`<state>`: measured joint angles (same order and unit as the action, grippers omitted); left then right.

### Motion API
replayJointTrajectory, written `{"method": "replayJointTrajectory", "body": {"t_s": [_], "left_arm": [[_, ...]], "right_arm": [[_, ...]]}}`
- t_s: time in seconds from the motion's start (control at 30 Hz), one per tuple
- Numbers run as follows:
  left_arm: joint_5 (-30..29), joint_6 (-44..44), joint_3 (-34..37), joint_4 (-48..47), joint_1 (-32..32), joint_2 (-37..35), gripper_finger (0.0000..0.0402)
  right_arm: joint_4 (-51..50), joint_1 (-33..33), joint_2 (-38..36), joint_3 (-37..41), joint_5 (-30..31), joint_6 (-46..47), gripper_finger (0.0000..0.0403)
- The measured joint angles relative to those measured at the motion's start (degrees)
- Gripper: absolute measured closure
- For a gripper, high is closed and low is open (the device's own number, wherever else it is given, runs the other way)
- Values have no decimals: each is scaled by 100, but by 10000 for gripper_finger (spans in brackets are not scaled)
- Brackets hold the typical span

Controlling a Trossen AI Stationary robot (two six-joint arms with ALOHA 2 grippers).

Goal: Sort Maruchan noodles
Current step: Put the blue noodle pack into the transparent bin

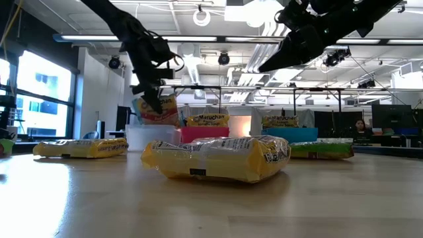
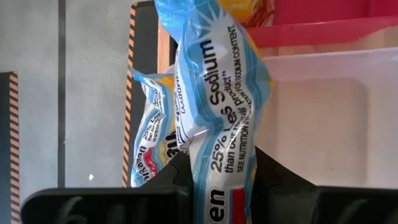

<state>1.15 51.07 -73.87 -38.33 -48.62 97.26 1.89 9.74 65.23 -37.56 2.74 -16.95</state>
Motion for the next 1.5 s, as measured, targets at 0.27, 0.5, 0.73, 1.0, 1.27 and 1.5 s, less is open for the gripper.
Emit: {"method": "replayJointTrajectory", "body": {"t_s": [0.27,0.5,0.73,1.0,1.27,1.5], "left_arm": [[-127,19,-24,-44,1,147,346],[-192,2,-69,-175,16,161,346],[-525,192,-61,-335,129,16,346],[-958,211,-249,-760,195,1,346],[-1003,308,-346,-889,313,-5,346],[-1016,191,-732,-1492,374,-14,346]], "right_arm": [[-2,0,0,-2,0,15,391],[-2,0,0,-2,0,15,391],[-44,0,2,-2,0,17,391],[-44,0,2,-2,0,16,391],[-44,2,2,-2,1,15,391],[-85,2,2,-2,2,7,391]]}}
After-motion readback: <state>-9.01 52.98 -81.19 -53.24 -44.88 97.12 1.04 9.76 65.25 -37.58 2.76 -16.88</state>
